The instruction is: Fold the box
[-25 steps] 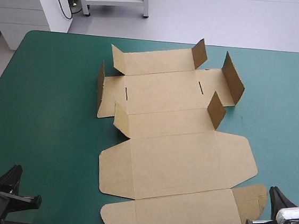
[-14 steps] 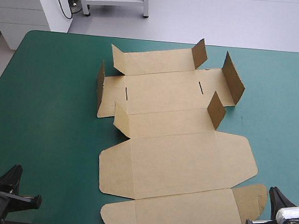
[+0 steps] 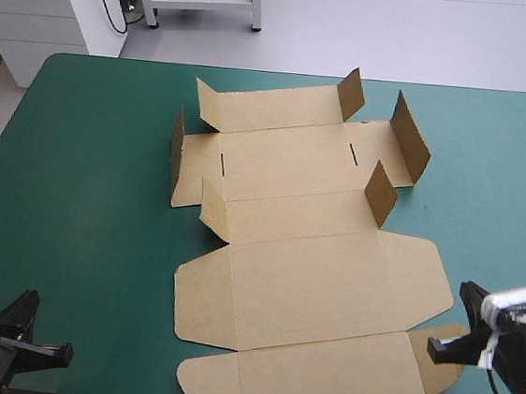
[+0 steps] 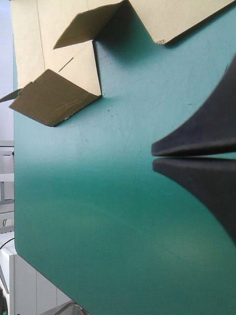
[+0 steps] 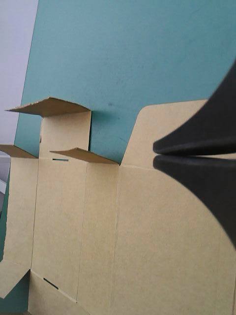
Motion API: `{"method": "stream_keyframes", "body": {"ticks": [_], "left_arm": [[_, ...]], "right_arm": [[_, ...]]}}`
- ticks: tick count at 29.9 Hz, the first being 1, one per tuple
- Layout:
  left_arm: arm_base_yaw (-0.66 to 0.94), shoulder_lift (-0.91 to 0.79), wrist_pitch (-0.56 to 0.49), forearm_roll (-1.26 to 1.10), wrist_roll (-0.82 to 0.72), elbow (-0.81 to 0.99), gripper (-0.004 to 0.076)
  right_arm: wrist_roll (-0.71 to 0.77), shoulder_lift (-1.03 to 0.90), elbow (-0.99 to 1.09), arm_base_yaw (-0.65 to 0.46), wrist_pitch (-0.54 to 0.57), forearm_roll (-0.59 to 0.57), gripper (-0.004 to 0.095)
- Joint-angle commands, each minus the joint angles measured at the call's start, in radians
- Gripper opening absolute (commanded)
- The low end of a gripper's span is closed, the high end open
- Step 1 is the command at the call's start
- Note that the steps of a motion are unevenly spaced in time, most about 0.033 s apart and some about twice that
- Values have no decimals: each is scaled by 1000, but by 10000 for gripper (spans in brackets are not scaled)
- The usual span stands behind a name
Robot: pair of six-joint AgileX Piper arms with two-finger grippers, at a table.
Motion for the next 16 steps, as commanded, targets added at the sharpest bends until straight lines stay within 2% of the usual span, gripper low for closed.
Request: {"method": "stream_keyframes", "body": {"ticks": [1,6,13,16], "left_arm": [[0,-6,-80,1,-3,-23,-8],[0,-6,-80,1,-3,-23,-8],[0,-6,-80,1,-3,-23,-8],[0,-6,-80,1,-3,-23,-8]], "right_arm": [[-53,171,-108,-5,-42,72,-19],[-57,421,-257,-5,72,93,-18],[-31,764,-512,-5,302,93,-17],[-31,882,-625,-5,342,93,-17]]}}
